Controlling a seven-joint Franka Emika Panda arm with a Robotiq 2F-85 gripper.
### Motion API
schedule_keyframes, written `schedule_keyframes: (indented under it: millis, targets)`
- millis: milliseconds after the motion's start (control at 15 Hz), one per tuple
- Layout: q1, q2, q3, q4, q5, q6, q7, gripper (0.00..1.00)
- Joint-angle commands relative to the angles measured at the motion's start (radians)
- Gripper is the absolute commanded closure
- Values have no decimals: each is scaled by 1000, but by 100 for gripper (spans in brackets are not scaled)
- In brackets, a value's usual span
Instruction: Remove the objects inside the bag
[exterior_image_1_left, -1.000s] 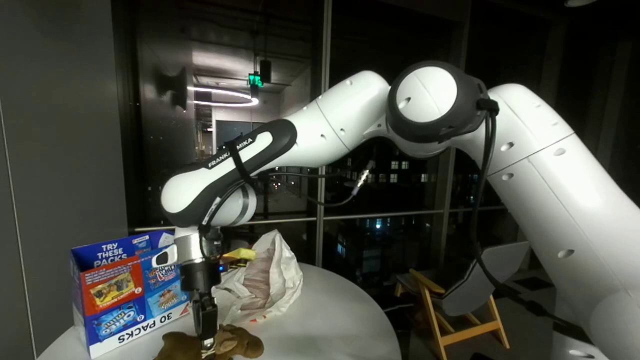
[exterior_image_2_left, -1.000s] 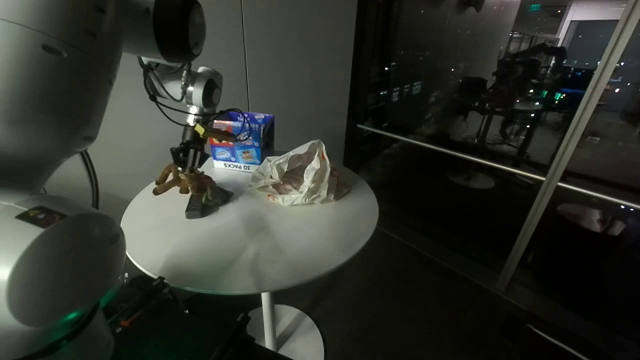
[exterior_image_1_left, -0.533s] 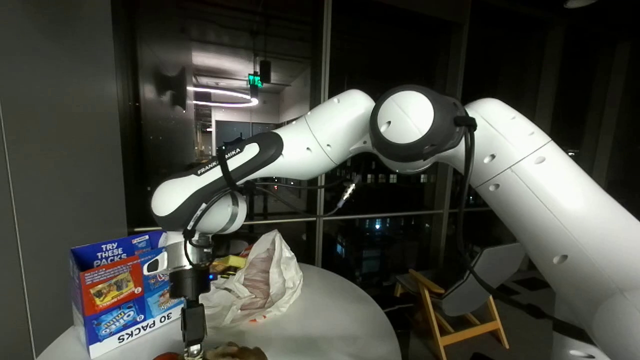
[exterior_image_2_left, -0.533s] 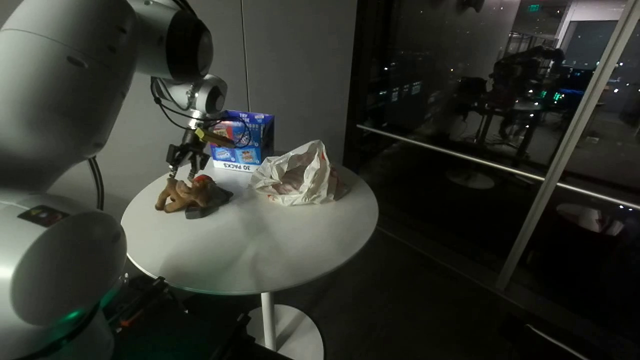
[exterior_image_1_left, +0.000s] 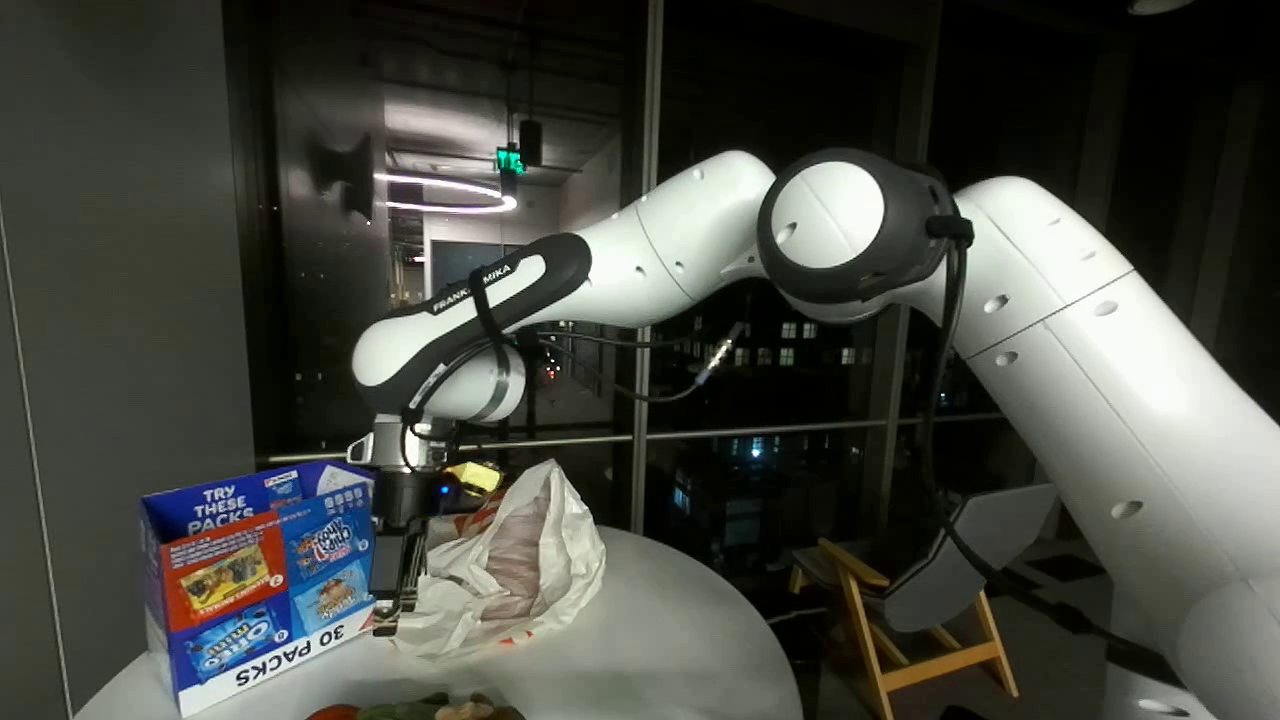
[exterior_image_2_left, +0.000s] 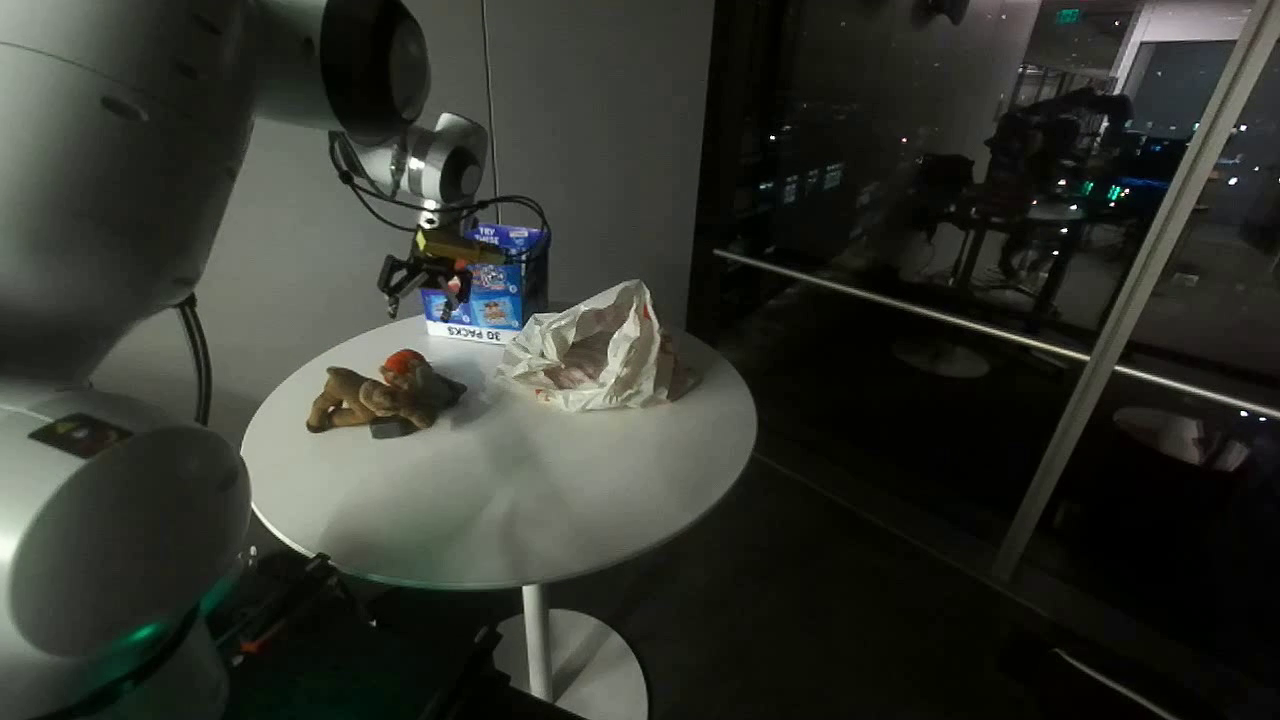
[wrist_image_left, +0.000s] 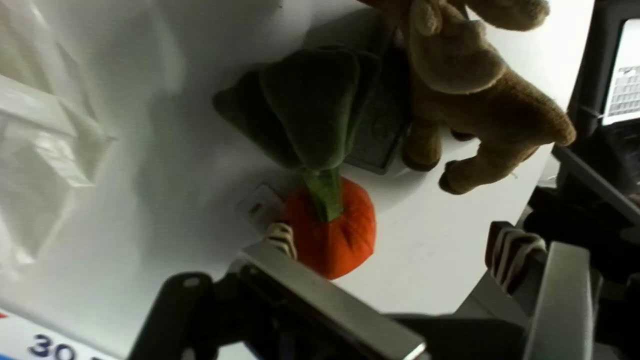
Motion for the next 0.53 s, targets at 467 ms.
schedule_keyframes:
  millis: [467]
  targets:
    - [-66, -416, -112, -498, -50, 318, 367, 0]
